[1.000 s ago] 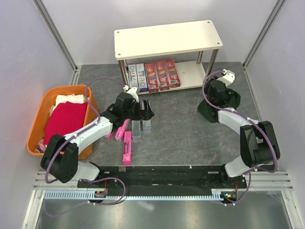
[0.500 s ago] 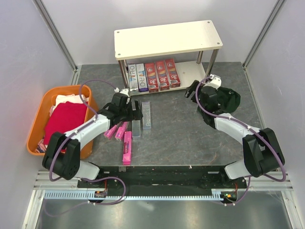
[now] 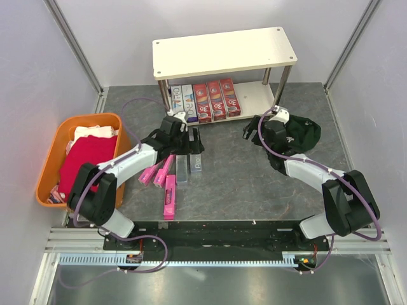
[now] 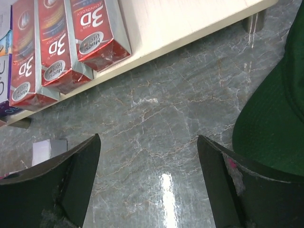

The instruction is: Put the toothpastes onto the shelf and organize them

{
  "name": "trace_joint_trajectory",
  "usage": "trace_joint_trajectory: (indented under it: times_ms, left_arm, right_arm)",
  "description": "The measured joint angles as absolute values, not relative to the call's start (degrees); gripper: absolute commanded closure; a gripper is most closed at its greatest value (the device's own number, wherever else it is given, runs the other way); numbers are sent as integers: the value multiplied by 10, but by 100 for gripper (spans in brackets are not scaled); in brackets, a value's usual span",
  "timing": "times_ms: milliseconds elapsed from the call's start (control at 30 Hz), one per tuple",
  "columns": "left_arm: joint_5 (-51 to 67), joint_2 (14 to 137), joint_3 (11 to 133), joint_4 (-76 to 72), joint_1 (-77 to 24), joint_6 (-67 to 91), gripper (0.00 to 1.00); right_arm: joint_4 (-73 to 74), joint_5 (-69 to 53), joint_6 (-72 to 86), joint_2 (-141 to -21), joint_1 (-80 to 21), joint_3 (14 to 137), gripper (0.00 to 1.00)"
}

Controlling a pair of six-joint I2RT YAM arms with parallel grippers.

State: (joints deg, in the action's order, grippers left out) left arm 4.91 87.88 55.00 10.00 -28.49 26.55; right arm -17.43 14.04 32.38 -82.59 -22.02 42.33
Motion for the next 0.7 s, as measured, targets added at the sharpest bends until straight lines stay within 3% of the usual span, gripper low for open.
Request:
trace_joint_trajectory:
  times_ms: [433,533,700]
  left_arm:
    - [20,1026,624,96,-312,265,5]
    - [2,1049,642,101,-321,265,10]
    - [-30,1085,677,114,-335,263,34]
  right_arm:
    - [-151,127,328,-823,-220,416,8]
    - [-146,121,328,-820,-220,416,8]
    - [-140,99,328,-816,-220,416,8]
